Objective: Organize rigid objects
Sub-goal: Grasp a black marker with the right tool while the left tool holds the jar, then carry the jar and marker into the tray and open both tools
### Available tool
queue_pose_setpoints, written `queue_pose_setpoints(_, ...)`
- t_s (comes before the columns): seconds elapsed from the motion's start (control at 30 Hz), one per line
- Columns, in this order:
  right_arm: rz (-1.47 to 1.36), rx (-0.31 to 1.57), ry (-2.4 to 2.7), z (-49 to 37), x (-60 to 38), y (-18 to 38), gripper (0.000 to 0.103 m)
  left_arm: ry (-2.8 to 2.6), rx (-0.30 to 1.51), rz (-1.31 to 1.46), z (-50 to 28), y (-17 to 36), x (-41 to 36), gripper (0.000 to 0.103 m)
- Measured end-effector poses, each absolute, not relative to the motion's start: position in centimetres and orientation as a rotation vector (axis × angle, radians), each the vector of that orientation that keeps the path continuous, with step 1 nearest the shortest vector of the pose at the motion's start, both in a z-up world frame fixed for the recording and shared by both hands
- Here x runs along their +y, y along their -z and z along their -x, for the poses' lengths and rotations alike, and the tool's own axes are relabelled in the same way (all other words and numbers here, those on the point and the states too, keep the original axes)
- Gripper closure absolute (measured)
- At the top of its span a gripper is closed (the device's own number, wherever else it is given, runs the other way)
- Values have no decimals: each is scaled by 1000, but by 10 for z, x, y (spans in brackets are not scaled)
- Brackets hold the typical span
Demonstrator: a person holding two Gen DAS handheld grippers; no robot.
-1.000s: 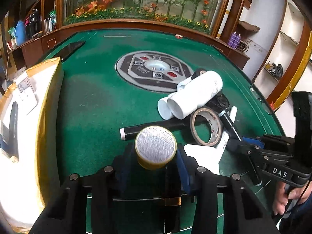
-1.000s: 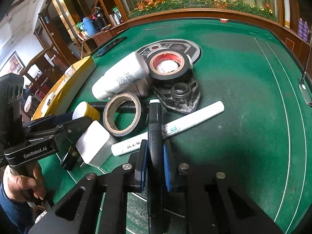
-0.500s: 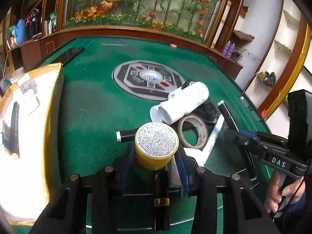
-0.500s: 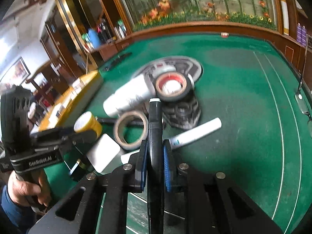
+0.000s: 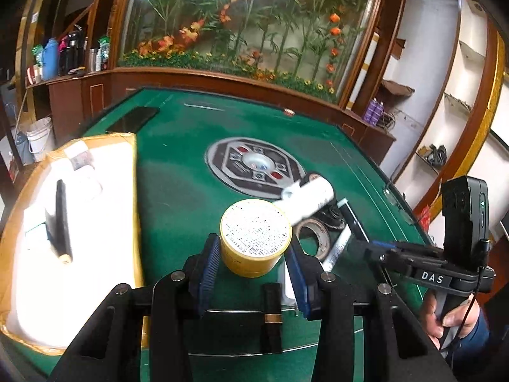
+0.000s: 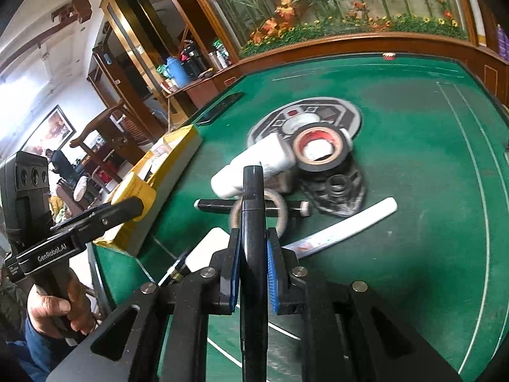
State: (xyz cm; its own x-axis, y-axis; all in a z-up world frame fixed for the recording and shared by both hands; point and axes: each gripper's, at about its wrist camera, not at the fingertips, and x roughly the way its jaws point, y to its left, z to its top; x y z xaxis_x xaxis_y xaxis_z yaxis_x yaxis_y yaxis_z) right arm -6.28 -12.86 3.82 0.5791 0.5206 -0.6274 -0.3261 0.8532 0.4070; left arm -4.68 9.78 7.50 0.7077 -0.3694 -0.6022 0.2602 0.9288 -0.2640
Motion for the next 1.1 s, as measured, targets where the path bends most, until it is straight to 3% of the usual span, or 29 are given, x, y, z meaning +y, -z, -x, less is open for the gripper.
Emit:
queue_pose_setpoints(0.73,-188,894,-731,13,26,-96,89,149,695,306,35,-55,202,59)
queue_pose_setpoints(1.1,-237,1024,-687,-64,102,-78,89,106,783,366,6,-30,223,59)
